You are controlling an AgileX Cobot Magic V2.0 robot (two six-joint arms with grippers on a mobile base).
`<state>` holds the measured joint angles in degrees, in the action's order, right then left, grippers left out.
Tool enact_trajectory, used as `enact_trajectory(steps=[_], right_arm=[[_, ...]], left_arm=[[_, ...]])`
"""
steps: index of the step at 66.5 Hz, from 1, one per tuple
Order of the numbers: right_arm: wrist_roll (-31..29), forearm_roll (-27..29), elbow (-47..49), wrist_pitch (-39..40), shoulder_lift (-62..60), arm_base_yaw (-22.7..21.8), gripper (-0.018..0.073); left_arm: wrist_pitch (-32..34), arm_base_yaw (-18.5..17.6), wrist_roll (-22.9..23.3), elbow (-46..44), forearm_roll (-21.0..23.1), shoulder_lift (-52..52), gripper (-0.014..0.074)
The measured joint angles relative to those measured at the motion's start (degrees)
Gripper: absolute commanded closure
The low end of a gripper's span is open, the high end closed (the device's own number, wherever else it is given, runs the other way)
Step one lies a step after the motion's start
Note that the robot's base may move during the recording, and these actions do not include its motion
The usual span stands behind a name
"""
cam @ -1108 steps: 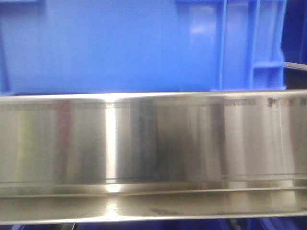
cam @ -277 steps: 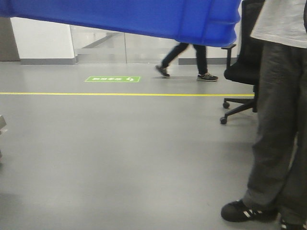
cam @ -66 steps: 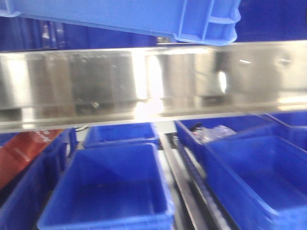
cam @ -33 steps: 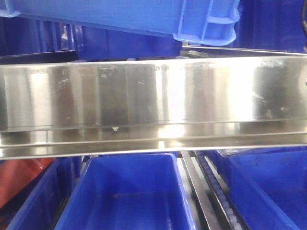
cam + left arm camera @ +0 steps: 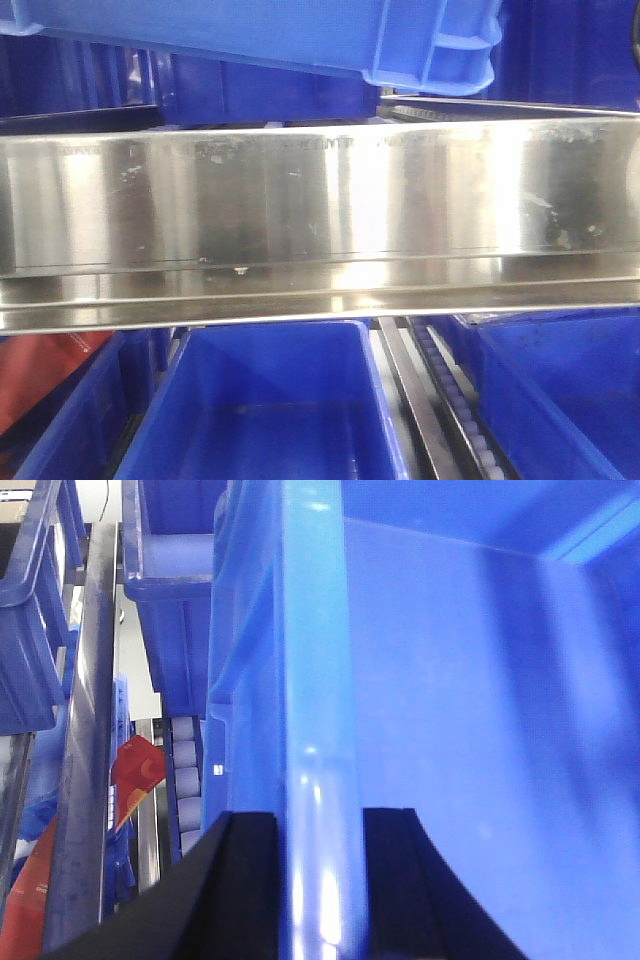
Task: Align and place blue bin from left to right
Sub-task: 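Lower the blue bin onto the rack slot above the steel rail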
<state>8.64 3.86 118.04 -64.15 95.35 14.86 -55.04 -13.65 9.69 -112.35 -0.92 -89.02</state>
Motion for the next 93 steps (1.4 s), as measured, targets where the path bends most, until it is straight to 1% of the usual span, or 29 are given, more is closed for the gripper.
enact_trajectory(steps=[49,61,77,84,93], right_arm=[[0.0,0.0,0.0,0.4,0.0,0.0,0.0712],[-0.3,0.4,0.0,0.5,0.3,-1.0,0.0712],[-2.5,0.9,0.0,1.3,4.5,-3.5,0.0712],[-3.3,0.9,0.0,1.3,7.0,-3.8,0.0712],[-3.7,0.9,0.0,1.6,9.8,-3.9,0.0712]], left_arm=[[0.0,0.0,0.0,0.0,0.5,0.0,0.0708],[-2.7,0.1,0.0,0.0,1.5,-0.4,0.0708],[-5.7,0.1,0.3,0.0,2.6,-5.9,0.0708],[-6.5,0.1,0.3,0.0,2.7,-8.5,0.0708],[-8.0,0.1,0.4,0.0,0.9,-11.2,0.0708]])
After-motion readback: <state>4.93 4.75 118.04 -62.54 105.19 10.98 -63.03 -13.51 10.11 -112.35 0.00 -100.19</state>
